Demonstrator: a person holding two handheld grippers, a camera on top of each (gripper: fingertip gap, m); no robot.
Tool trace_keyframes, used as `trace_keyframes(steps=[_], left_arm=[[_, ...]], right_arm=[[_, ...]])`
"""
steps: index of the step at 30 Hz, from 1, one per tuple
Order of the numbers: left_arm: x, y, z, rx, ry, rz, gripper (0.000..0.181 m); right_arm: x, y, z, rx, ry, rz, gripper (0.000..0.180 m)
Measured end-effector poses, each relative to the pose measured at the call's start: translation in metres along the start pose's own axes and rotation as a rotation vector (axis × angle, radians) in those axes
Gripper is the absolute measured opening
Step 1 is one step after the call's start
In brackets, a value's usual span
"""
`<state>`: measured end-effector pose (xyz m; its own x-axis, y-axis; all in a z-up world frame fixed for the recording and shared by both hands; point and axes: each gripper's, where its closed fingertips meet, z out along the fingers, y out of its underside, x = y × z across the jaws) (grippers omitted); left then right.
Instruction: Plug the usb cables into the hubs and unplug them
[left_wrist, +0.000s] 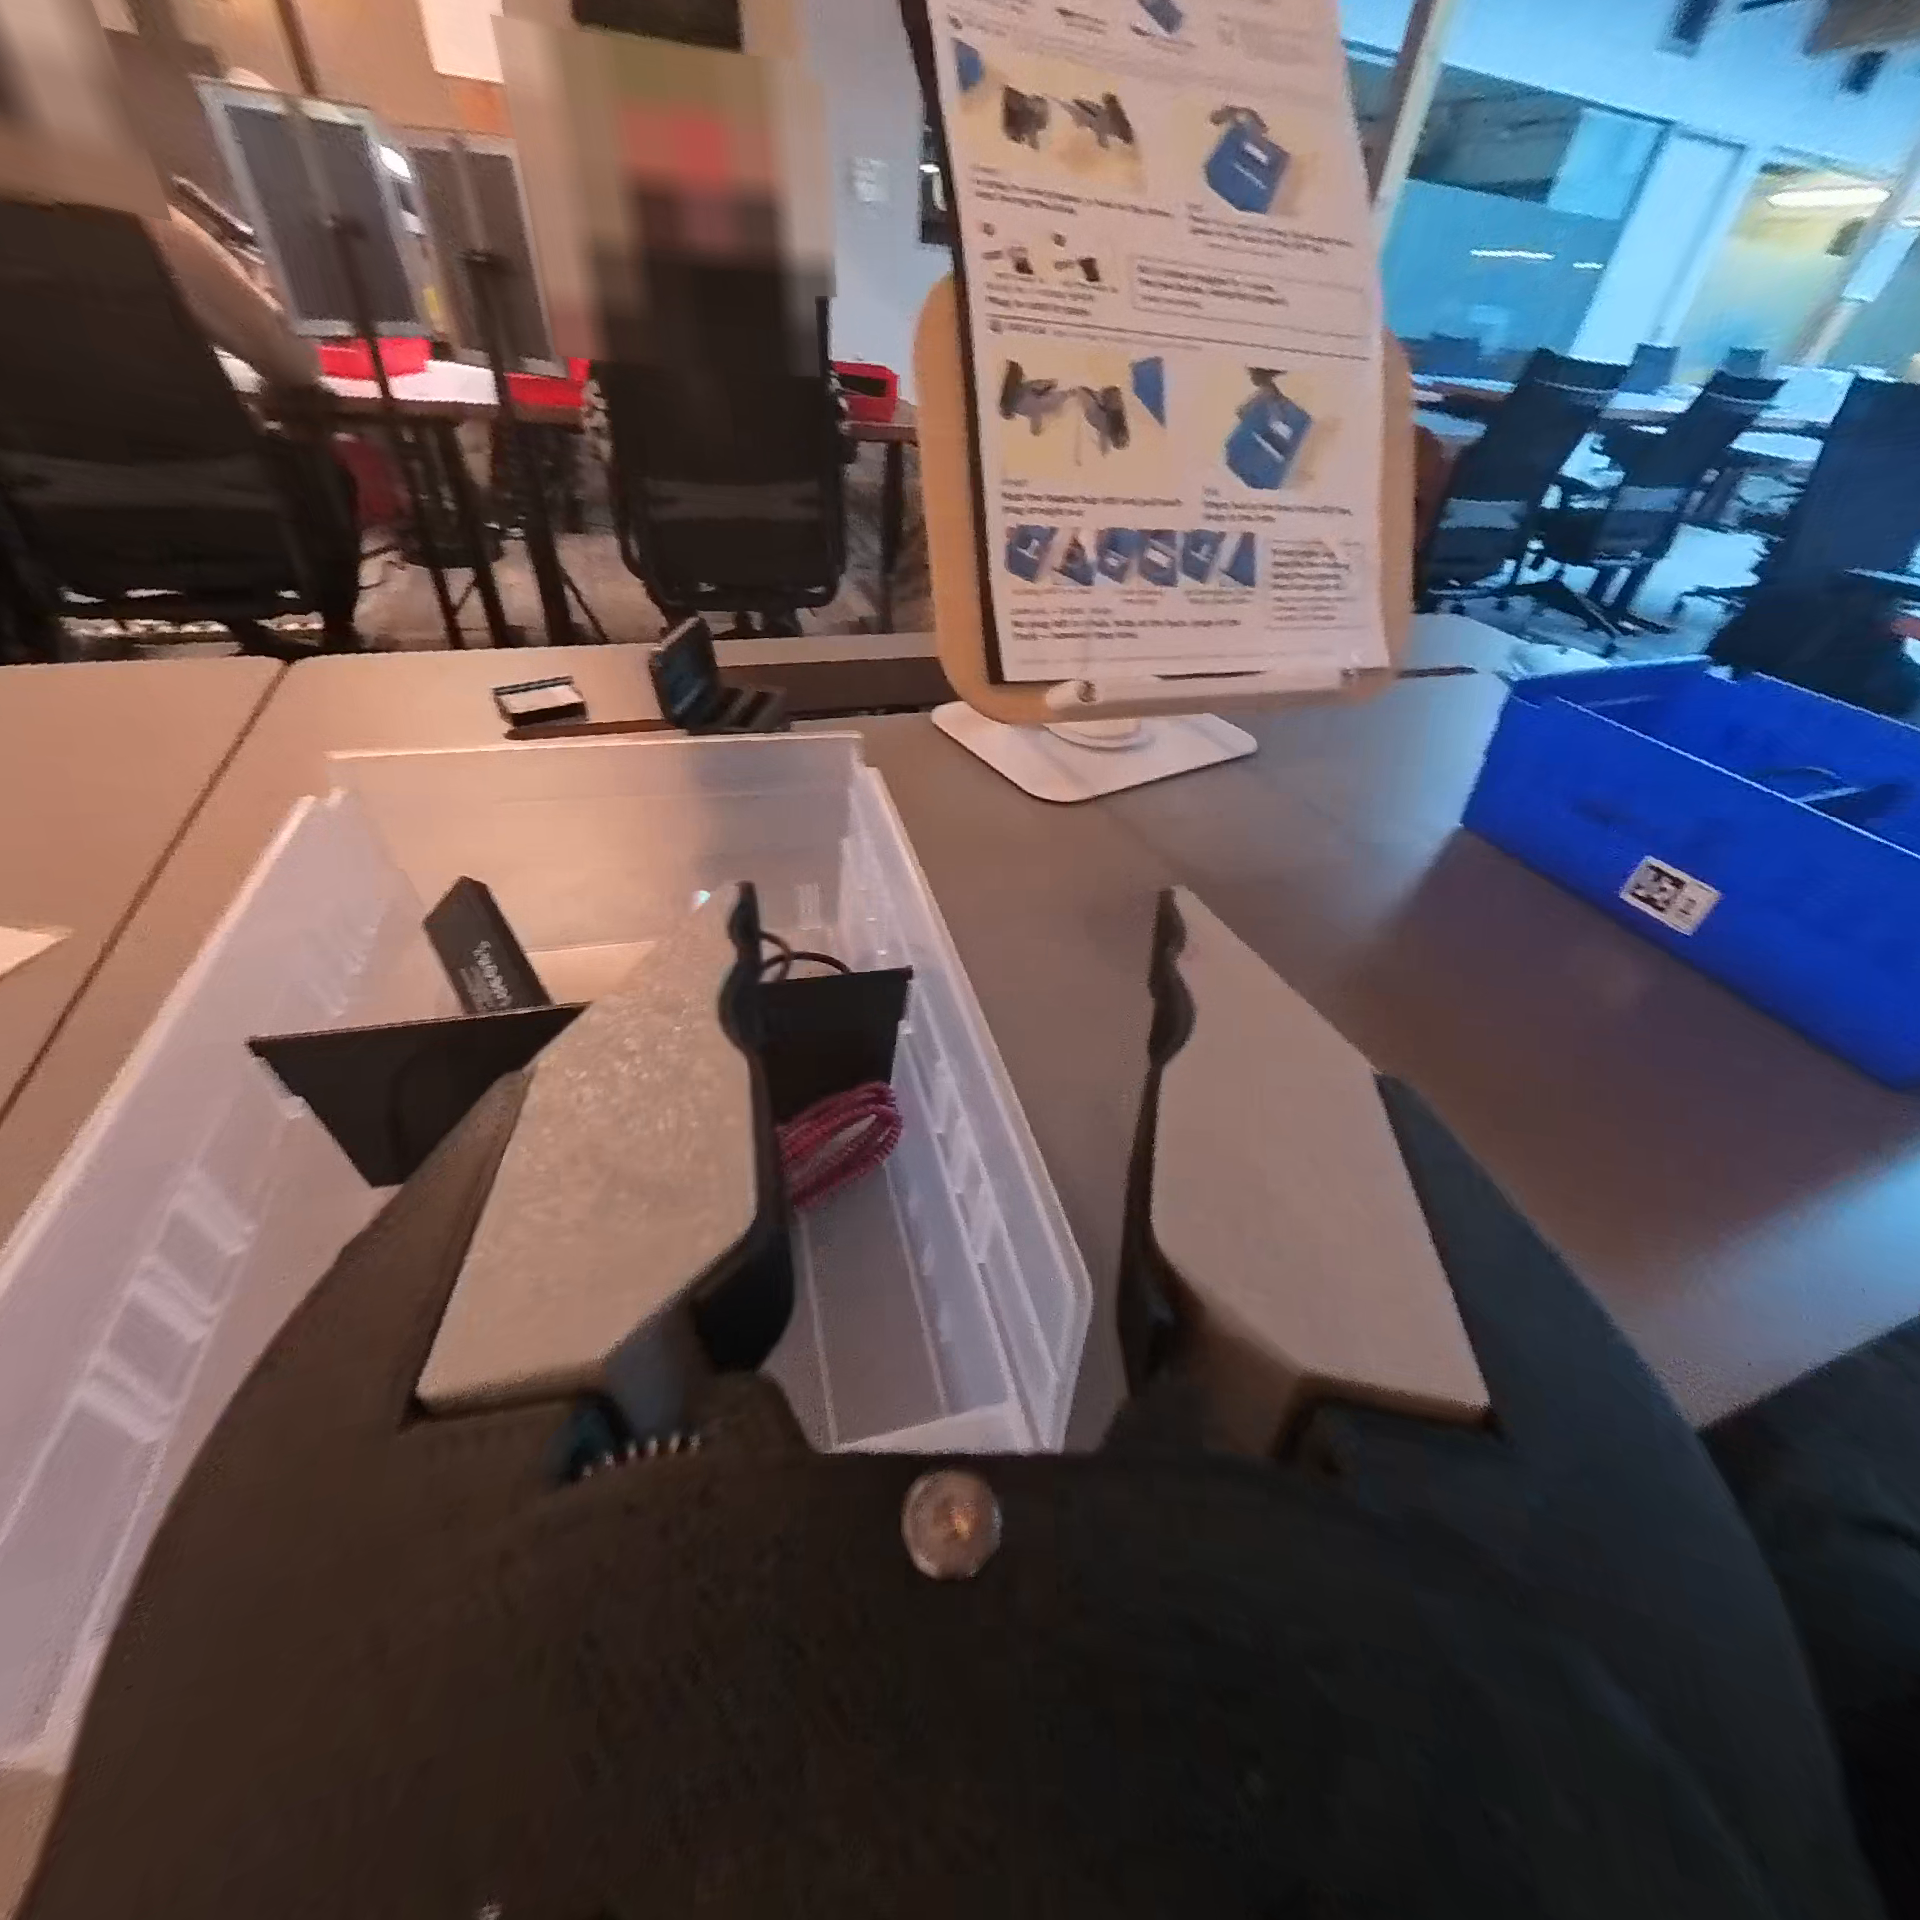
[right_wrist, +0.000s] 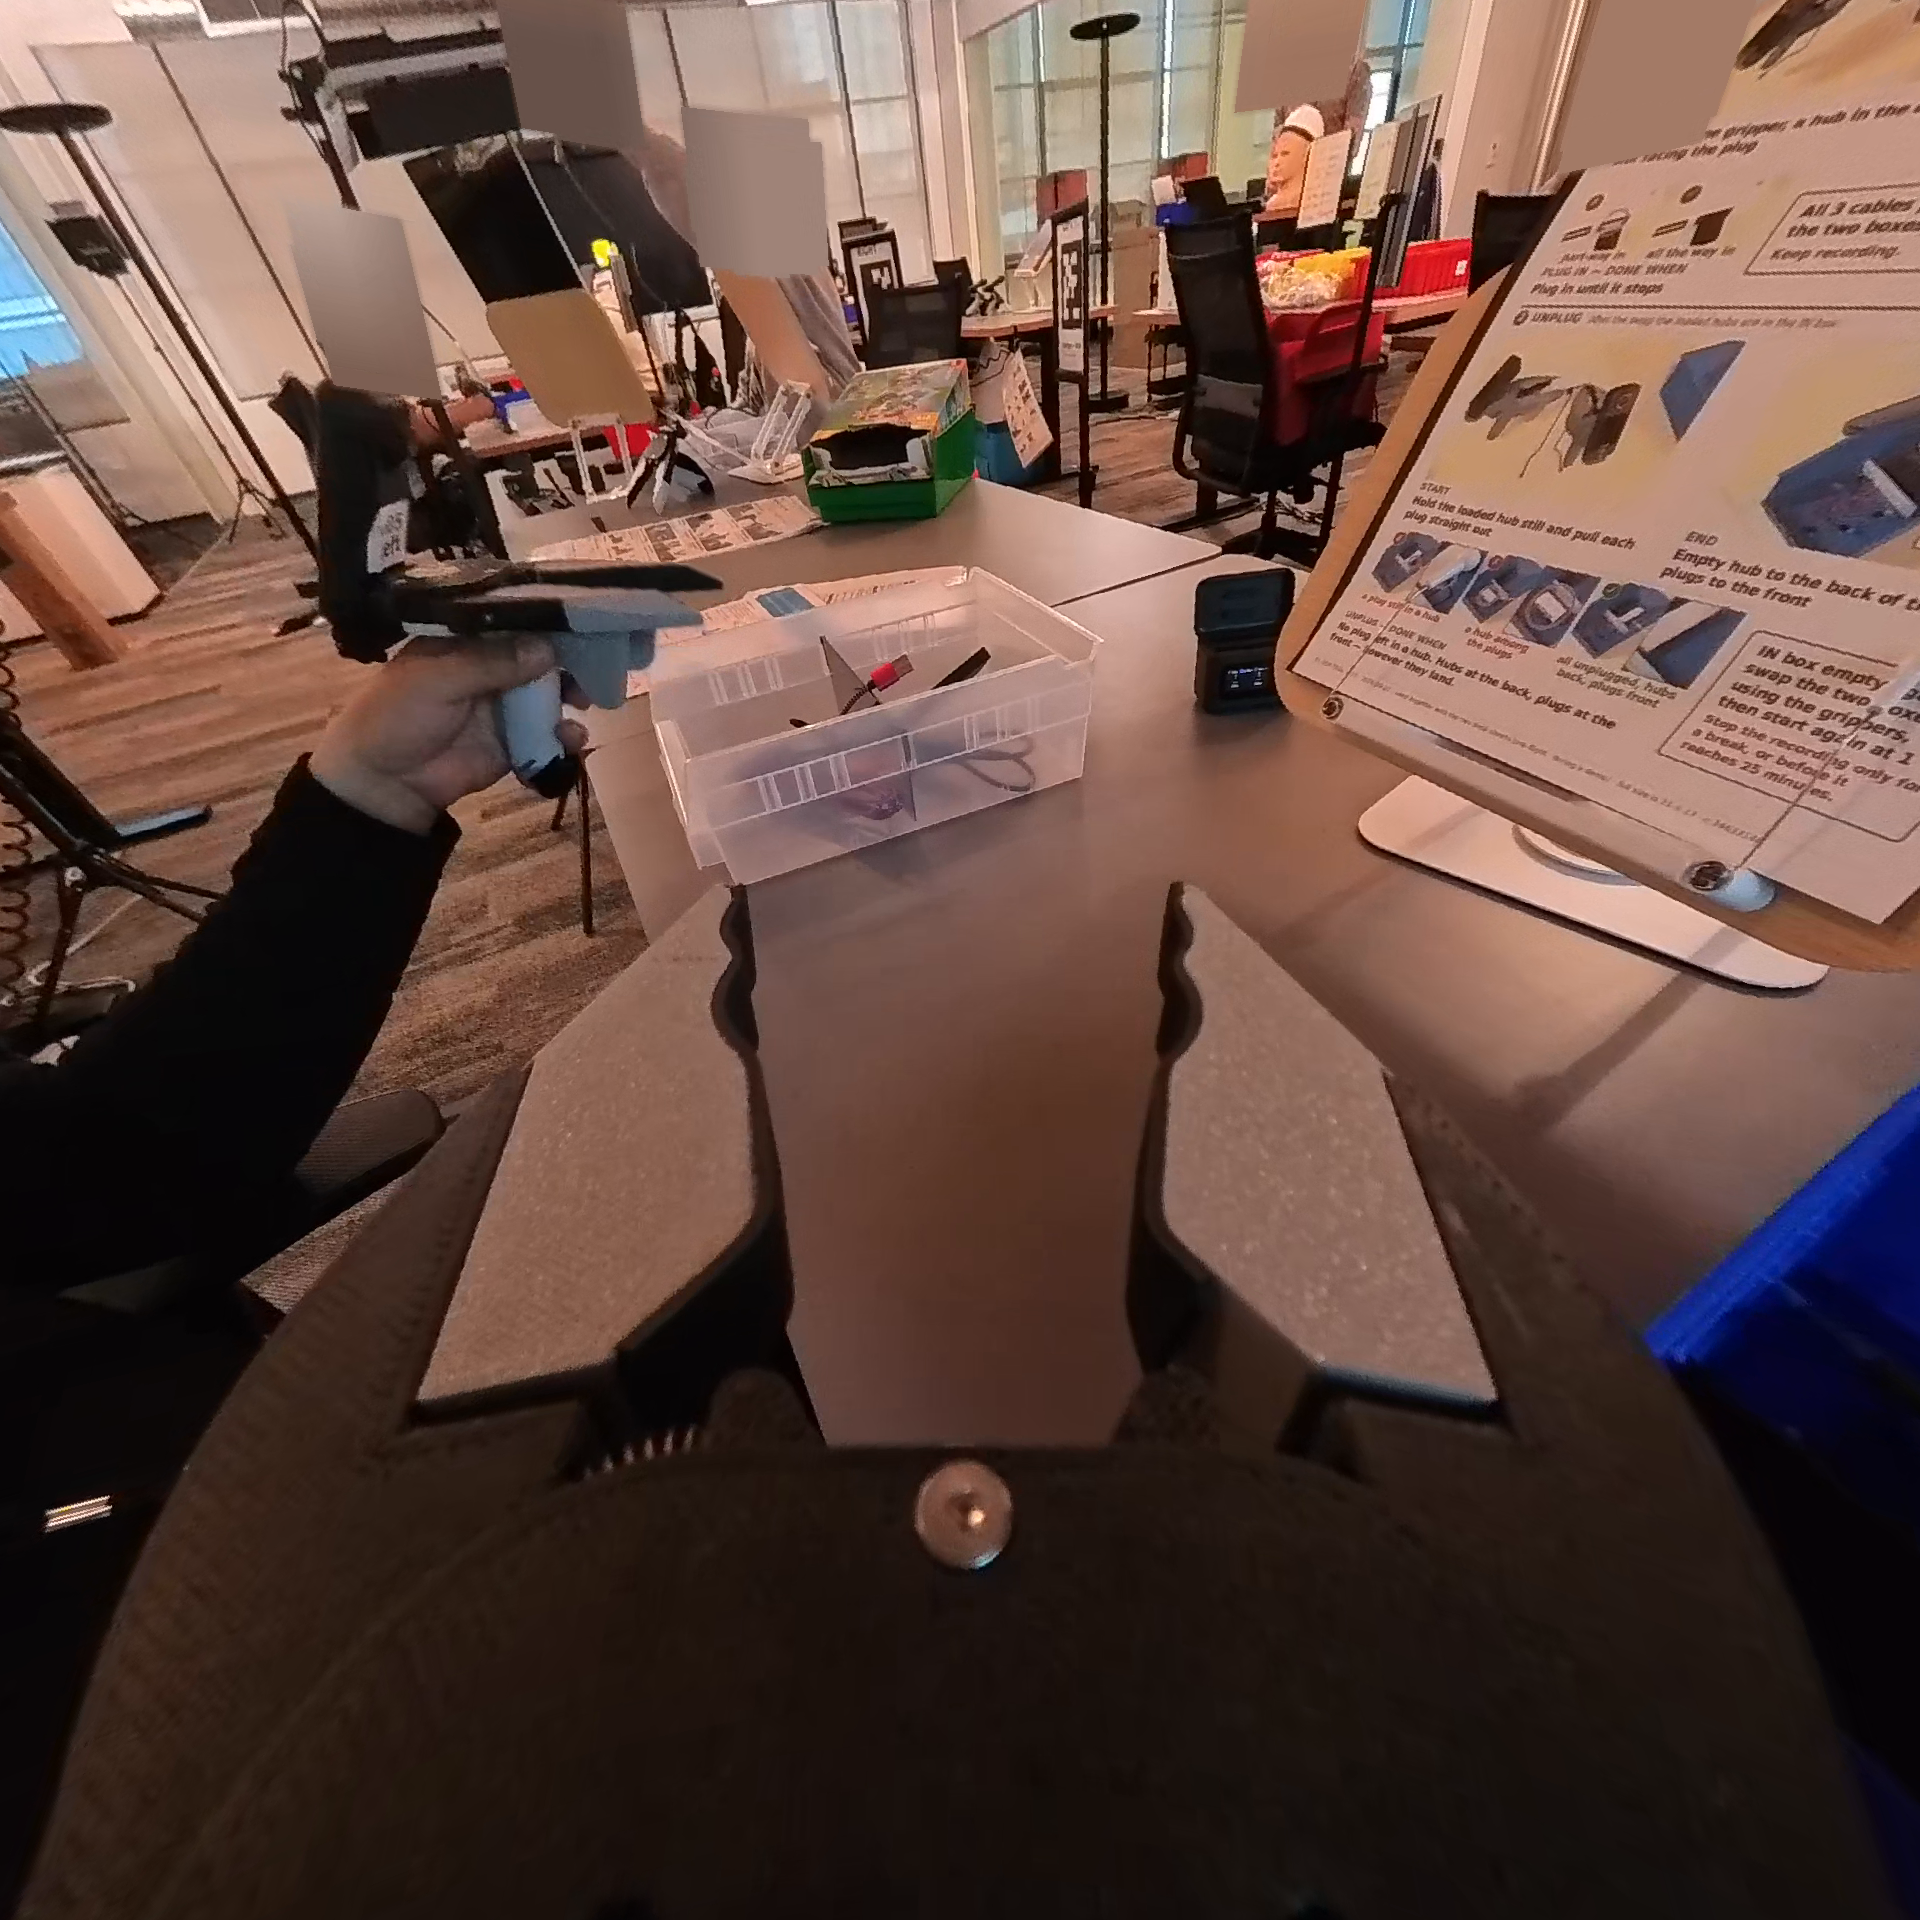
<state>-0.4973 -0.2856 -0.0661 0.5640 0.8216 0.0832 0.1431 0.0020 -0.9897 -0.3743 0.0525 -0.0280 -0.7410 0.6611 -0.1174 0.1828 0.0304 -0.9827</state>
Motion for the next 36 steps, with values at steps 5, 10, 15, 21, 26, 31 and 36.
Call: trace_keyframes(steps=[5,10,15,21,26,31,36], left_arm=[[-0.013,-0.007,-0.004,0.044,-0.062,-0.040,0.094],[-0.019,-0.009,-0.005,0.062,-0.095,-0.054,0.103],[-0.031,-0.015,-0.009,0.104,-0.140,-0.099,0.104],[-0.040,-0.026,-0.020,0.177,-0.158,-0.141,0.104],[-0.056,-0.017,-0.020,0.151,-0.208,-0.154,0.096],[-0.072,-0.004,-0.015,0.145,-0.217,-0.281,0.083],[-0.067,-0.008,-0.014,0.193,-0.126,-0.346,0.087]], right_arm=[[-0.001,0.002,0.002,-0.006,-0.004,-0.002,0.076],[-0.001,0.003,0.003,-0.010,-0.004,-0.001,0.076],[0.000,0.002,0.003,-0.007,-0.003,0.000,0.076],[0.000,0.004,0.004,-0.014,-0.002,-0.002,0.076],[0.002,0.006,0.005,-0.021,0.007,-0.004,0.076],[0.002,0.005,0.005,-0.020,0.009,-0.008,0.075],[0.002,0.006,0.005,-0.025,0.009,-0.007,0.075]])
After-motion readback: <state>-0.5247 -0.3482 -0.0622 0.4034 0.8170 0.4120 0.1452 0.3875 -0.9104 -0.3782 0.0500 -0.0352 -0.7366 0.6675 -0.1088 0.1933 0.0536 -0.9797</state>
